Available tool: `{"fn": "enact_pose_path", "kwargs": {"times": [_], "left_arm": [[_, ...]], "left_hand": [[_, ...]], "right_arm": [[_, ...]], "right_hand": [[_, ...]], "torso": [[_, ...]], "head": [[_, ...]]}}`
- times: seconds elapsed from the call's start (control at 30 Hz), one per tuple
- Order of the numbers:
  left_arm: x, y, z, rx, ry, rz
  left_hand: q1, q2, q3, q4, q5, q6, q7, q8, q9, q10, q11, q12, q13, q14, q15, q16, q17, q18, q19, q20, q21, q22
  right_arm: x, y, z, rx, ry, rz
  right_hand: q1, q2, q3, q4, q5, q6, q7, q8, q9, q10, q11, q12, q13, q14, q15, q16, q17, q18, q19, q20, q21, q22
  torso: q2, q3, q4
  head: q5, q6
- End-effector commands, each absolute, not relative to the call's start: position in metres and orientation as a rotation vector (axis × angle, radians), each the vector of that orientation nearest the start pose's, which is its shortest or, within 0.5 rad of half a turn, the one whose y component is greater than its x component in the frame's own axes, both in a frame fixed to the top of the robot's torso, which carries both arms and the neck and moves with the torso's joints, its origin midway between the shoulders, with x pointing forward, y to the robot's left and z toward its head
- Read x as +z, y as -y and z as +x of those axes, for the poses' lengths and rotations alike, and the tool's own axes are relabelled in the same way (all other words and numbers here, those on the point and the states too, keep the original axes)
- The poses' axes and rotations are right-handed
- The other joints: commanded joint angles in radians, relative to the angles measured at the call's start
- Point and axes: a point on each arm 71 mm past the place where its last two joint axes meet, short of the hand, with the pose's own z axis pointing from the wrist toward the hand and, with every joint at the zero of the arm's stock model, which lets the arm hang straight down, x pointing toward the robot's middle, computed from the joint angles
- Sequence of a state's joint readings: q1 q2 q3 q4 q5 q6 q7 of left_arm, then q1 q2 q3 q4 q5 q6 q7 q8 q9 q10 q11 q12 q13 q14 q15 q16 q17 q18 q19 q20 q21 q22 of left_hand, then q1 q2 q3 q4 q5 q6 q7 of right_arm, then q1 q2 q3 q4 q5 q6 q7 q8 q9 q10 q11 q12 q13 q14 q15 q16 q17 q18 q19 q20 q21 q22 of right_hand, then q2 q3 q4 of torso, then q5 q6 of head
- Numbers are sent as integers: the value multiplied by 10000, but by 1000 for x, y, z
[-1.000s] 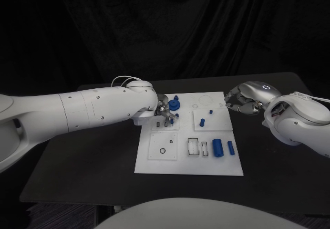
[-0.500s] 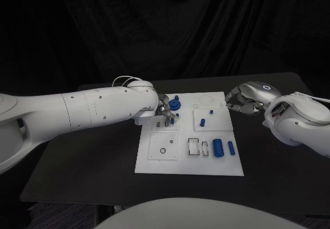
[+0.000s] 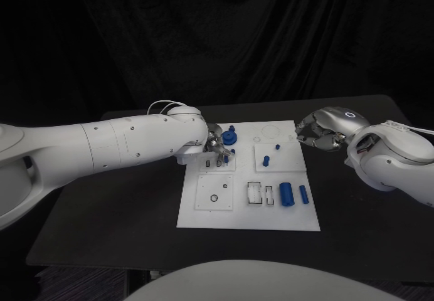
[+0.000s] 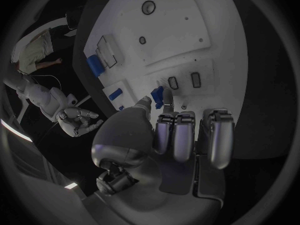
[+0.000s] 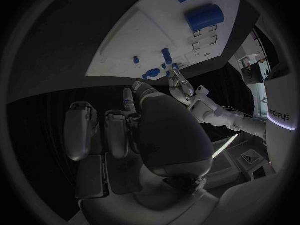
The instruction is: Assemble the parts on the task board
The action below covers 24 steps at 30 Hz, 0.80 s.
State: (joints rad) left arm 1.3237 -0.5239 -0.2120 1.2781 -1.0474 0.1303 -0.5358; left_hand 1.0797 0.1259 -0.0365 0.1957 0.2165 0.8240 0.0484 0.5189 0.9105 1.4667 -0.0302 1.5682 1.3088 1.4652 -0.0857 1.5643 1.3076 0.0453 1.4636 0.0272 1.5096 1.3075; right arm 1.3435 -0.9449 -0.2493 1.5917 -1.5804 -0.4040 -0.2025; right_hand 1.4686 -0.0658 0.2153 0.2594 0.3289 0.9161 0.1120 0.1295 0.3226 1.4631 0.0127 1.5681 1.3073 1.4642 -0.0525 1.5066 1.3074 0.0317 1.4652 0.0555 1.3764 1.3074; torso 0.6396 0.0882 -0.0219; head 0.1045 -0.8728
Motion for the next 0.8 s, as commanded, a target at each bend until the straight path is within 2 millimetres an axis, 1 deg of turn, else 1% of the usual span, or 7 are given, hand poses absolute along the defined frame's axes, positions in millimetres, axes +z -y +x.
{"fn": "enact_pose_path", "kwargs": {"times": [0.03, 0.17, 0.37, 0.47, 0.7, 0.8], "left_arm": [[-235, -128, 512, -3531, -23524, -100], [-236, -127, 512, -3583, -23540, -75], [-237, -126, 511, -3723, -23526, -33], [-237, -125, 511, -3785, -23515, -15], [-239, -125, 511, -3835, -23529, -13], [-241, -124, 511, -3835, -23559, -18]], "left_hand": [[12, 125, 82, -41, 98, 100, 8, -92, 36, 1041, 51, 26, 2620, 1056, 89, 65, 2632, -71, 113, 79, -67, 1127], [112, 155, 273, -177, 301, 134, 5, -288, 106, 1041, 55, 26, 2620, 1056, 96, 65, 2632, -61, 86, 86, -93, 1101], [180, 156, 464, -297, 428, 161, 5, -444, 177, 1041, 55, 26, 2620, 1056, 96, 65, 2632, -58, 74, 91, -107, 1094], [213, 135, 635, -395, 620, 192, 2, -565, 243, 1041, 55, 26, 2620, 1056, 98, 65, 2632, -55, 67, 91, -116, 1093], [219, 105, 891, -506, 775, 224, 2, -726, 338, 1041, 53, 26, 2620, 1056, 98, 65, 2632, -52, 55, 94, -131, 1087], [207, 95, 1016, -545, 846, 243, 2, -791, 382, 1041, 52, 26, 2620, 1056, 100, 65, 2632, -50, 52, 93, -136, 1086]], "right_arm": [[-183, 239, 470, 4140, -16279, -2507], [-183, 239, 470, 4126, -16299, -2506], [-184, 239, 471, 4110, -16323, -2507], [-184, 239, 471, 4104, -16333, -2509], [-184, 239, 471, 4086, -16365, -2510], [-184, 239, 470, 4081, -16386, -2512]], "right_hand": [[34, -4, 8, 29, 45, -47, 9, -55, -17, 1026, 70, -5, 2585, 917, 31, -26, 2081, 156, 269, 26, -69, 1999], [39, 0, 12, 28, 47, -44, 9, -55, -18, 1018, 72, -10, 2577, 915, 33, -35, 2073, 162, 260, 27, -93, 1991], [44, 4, 18, 27, 49, -39, 10, -55, -18, 1008, 76, -16, 2568, 910, 36, -55, 2057, 165, 254, 28, -110, 1986], [44, 4, 18, 27, 49, -39, 10, -55, -18, 1008, 76, -16, 2568, 910, 36, -55, 2057, 165, 254, 28, -110, 1986], [48, 7, 23, 26, 52, -34, 10, -54, -19, 1004, 80, -18, 2564, 909, 38, -57, 2055, 171, 245, 30, -134, 1979], [56, 14, 31, 24, 58, -24, 11, -52, -19, 985, 85, -30, 2546, 905, 43, -74, 2041, 174, 238, 33, -151, 1973]], "torso": [[-11, 4, -2], [-8, 2, 0], [-2, -1, 3], [0, 0, 2], [8, -2, -7], [6, -4, -2]], "head": [[-5, 2], [-4, 2], [-10, 2], [-8, 2], [-13, 2], [-6, 2]]}}
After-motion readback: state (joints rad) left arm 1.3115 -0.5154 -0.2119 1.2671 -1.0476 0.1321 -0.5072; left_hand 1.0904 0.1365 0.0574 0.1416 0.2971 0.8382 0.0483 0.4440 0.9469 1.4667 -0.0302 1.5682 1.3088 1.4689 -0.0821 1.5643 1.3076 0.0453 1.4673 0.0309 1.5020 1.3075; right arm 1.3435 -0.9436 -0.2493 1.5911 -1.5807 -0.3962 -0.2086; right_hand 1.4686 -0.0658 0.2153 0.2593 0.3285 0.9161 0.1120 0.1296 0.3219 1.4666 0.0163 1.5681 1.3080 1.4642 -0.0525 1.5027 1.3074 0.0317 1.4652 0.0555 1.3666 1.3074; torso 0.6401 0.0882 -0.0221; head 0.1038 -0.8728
